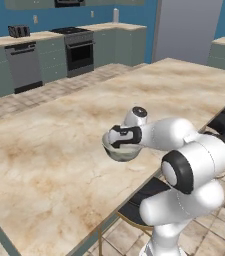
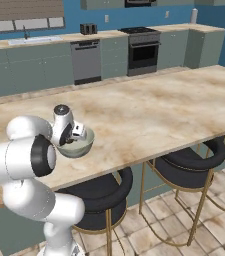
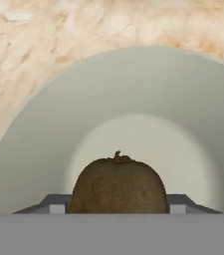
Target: Retrieve the kiwi and apple from the fridge and place them into the bowl on the dining table.
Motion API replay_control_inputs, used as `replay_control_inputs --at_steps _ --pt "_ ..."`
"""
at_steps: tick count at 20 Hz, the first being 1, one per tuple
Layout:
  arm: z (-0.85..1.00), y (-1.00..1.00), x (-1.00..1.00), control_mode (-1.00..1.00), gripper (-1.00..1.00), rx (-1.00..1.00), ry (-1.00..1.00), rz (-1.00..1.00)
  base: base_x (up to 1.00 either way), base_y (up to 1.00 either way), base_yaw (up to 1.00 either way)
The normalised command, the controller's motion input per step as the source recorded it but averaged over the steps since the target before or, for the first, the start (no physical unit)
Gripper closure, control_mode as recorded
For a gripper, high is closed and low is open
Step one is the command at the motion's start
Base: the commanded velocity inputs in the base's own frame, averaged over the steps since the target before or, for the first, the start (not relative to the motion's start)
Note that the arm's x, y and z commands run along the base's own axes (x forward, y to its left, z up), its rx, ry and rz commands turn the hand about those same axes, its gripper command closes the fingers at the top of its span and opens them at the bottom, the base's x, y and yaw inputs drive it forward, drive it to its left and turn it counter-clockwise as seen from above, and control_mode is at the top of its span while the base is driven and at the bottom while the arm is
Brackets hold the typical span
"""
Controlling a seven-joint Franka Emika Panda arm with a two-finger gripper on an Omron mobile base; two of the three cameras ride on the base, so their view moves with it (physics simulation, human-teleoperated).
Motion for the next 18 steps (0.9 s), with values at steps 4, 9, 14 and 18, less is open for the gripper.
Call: replay_control_inputs --at_steps 4,9,14,18 --pt "-0.01 -0.11 0.33 -1.00 -1.00 0.00 0.00 0.00 0.00 0.00 0.00" --pt "0.12 -0.15 -0.04 -1.00 -1.00 0.00 0.00 0.00 0.00 0.00 0.00" --pt "0.74 -0.10 -0.54 -1.00 -1.00 0.00 -0.06 0.00 0.00 0.00 0.00" --pt "1.00 -0.07 -0.97 -1.00 -1.00 0.00 -0.22 0.04 0.00 0.00 0.00"
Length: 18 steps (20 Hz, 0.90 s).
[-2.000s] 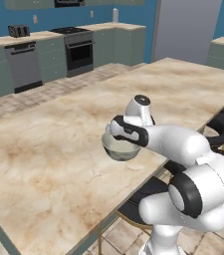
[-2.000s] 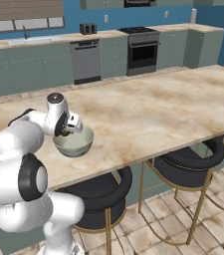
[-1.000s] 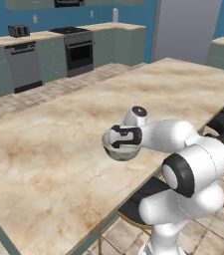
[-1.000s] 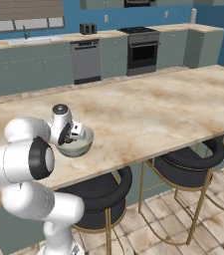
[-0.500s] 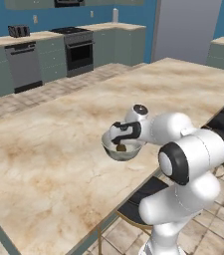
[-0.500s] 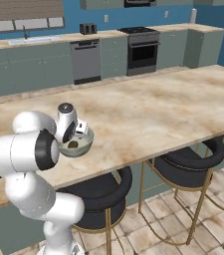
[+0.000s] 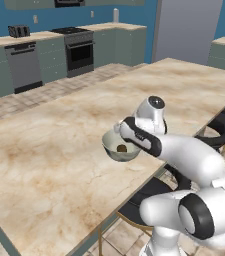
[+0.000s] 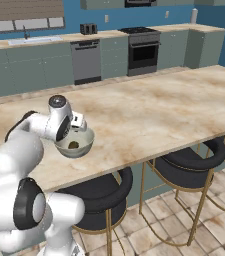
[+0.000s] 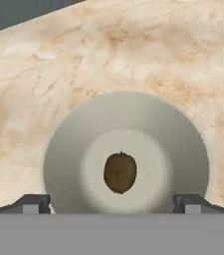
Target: Retrieve the kiwi and apple from the fridge and place them into the bowl on the dining table.
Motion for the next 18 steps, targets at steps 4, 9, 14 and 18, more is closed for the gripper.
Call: replay_control_inputs --at_steps 4,9,14,18 --pt "1.00 -0.25 -1.00 -1.00 -1.00 0.00 -0.23 0.07 0.00 0.00 0.00" --pt "1.00 -0.35 -1.00 -1.00 -1.00 0.00 -0.21 0.05 0.00 0.00 0.00" --pt "0.98 -0.14 -0.94 -1.00 -1.00 0.00 -0.11 0.01 0.00 0.00 0.00" --pt "0.73 0.00 -0.58 -1.00 -1.00 -0.03 0.00 0.00 0.00 0.00 0.00"
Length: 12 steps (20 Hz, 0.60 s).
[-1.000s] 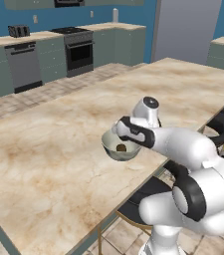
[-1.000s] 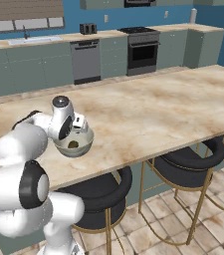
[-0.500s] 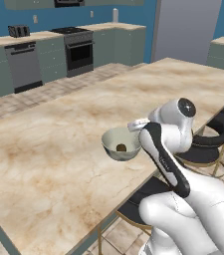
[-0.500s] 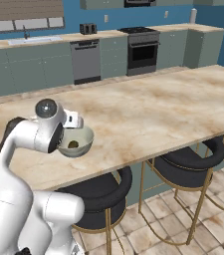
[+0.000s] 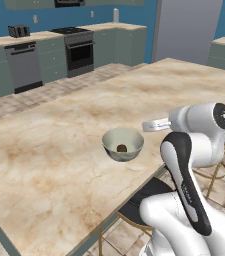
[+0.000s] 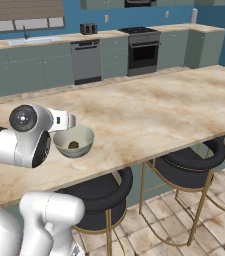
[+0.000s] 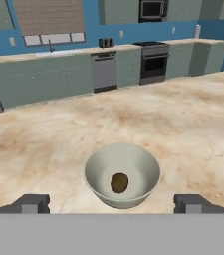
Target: Retrieve the kiwi and apple from the fridge and place them into the bowl on the dining table.
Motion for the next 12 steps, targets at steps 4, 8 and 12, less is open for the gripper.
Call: replay_control_inputs --at_steps 4,8,12 --pt "0.50 0.00 -0.46 -1.00 -1.00 -0.03 0.00 0.00 0.00 0.00 0.00" --pt "0.00 0.00 0.00 1.00 -1.00 0.00 0.00 0.00 -0.75 0.00 0.00" --pt "0.00 0.00 0.00 1.00 -1.00 0.00 0.00 0.00 -1.00 0.03 0.01"
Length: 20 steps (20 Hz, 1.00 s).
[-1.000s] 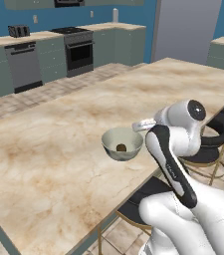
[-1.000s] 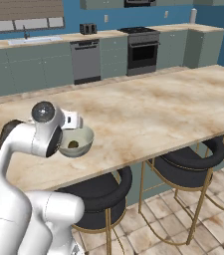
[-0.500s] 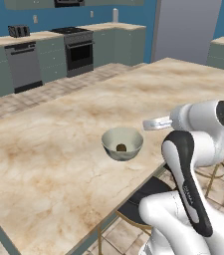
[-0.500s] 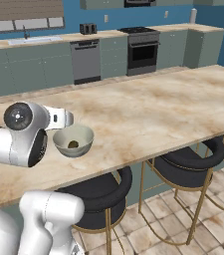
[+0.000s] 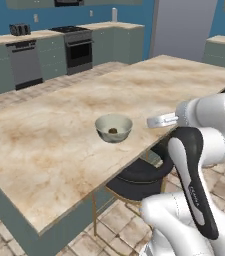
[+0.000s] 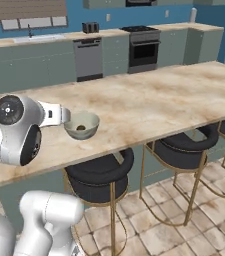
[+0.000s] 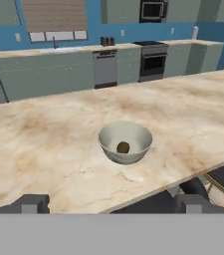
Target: Retrieve the kiwi and apple from the fridge and place them into the bowl on the dining table.
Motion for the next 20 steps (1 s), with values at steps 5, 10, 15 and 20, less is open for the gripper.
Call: replay_control_inputs --at_steps 5,10,15,20 --pt "0.00 0.00 0.00 1.00 -1.00 0.00 0.00 0.00 -0.87 0.51 0.23" --pt "0.00 0.00 0.00 1.00 -1.00 0.00 0.00 0.00 -0.52 1.00 0.63" --pt "0.00 0.00 0.00 1.00 -1.00 0.00 0.00 0.00 -0.40 1.00 0.63" --pt "0.00 0.00 0.00 1.00 -1.00 0.00 0.00 0.00 0.08 1.00 0.43"
